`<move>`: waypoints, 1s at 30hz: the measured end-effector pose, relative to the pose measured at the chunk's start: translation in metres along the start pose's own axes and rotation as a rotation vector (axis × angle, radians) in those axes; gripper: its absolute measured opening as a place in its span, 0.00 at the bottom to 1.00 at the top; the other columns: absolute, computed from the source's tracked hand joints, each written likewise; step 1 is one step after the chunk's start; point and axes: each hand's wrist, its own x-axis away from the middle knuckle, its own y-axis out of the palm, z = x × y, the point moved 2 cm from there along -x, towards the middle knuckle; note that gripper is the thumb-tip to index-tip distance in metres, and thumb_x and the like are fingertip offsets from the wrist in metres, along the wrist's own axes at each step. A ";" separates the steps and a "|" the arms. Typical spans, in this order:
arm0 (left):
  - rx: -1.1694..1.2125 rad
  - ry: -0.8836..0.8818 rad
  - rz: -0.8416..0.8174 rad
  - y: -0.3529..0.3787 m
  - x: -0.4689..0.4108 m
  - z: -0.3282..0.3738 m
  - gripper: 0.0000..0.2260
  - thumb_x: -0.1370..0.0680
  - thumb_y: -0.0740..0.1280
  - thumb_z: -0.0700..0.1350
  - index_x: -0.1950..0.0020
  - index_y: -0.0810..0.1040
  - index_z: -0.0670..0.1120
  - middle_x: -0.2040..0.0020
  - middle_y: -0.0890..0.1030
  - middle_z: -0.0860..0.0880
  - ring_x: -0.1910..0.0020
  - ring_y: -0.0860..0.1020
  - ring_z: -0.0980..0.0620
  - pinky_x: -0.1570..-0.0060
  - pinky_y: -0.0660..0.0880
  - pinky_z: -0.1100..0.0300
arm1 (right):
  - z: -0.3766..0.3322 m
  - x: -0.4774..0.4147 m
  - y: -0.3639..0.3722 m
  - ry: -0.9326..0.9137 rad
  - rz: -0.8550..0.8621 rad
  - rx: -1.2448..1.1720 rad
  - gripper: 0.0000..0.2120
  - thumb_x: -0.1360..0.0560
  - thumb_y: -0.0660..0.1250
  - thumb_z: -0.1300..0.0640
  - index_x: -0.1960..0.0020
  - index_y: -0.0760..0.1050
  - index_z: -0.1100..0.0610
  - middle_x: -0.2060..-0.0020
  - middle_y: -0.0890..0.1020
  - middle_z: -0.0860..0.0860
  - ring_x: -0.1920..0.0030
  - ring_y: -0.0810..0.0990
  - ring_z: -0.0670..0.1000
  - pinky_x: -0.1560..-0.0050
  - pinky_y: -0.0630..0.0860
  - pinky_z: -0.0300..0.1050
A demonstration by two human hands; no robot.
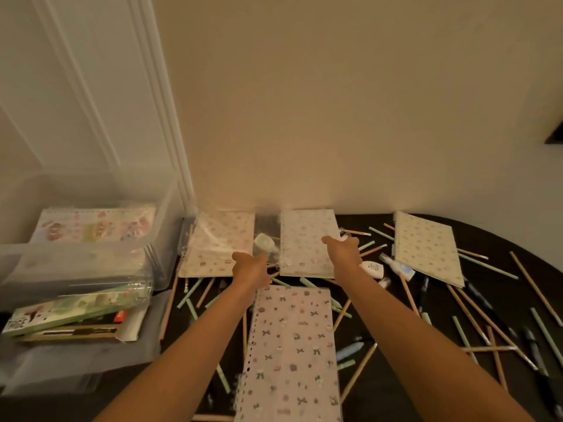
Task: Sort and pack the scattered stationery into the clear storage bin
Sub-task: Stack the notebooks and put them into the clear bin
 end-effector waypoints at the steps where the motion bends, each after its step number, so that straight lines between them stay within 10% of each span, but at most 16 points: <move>1: 0.025 0.008 0.011 0.004 -0.002 -0.004 0.25 0.21 0.64 0.45 0.29 0.59 0.36 0.36 0.72 0.35 0.54 0.79 0.43 0.69 0.77 0.58 | 0.000 -0.003 0.002 0.015 -0.044 -0.094 0.29 0.26 0.68 0.57 0.30 0.60 0.61 0.41 0.75 0.59 0.42 0.75 0.58 0.46 0.73 0.49; 4: 0.095 0.073 0.033 0.018 -0.004 -0.009 0.23 0.22 0.65 0.43 0.32 0.62 0.36 0.40 0.74 0.35 0.49 0.79 0.41 0.75 0.77 0.61 | 0.001 -0.002 0.001 0.019 -0.145 -0.202 0.19 0.25 0.65 0.66 0.36 0.66 0.64 0.61 0.81 0.57 0.65 0.77 0.48 0.65 0.73 0.38; 8: 0.252 0.222 0.035 0.033 0.018 -0.011 0.21 0.21 0.62 0.40 0.32 0.58 0.37 0.39 0.73 0.36 0.54 0.79 0.43 0.68 0.77 0.61 | 0.004 0.027 -0.012 -0.084 -0.248 -0.356 0.13 0.24 0.62 0.68 0.39 0.71 0.68 0.63 0.81 0.58 0.70 0.76 0.47 0.72 0.72 0.33; 17: 0.286 0.491 -0.065 0.040 0.108 -0.053 0.27 0.28 0.68 0.33 0.35 0.59 0.47 0.41 0.70 0.44 0.48 0.76 0.49 0.51 0.77 0.59 | 0.072 0.099 -0.060 -0.173 -0.365 -0.314 0.06 0.30 0.62 0.70 0.60 0.74 0.61 0.60 0.81 0.57 0.56 0.77 0.51 0.51 0.74 0.44; 30: 0.141 0.473 -0.192 0.007 0.159 -0.077 0.20 0.27 0.58 0.27 0.38 0.70 0.41 0.59 0.74 0.45 0.65 0.71 0.52 0.67 0.69 0.61 | 0.140 0.142 -0.118 -0.138 -0.378 -0.481 0.18 0.28 0.51 0.72 0.44 0.73 0.61 0.47 0.80 0.60 0.43 0.78 0.58 0.43 0.75 0.51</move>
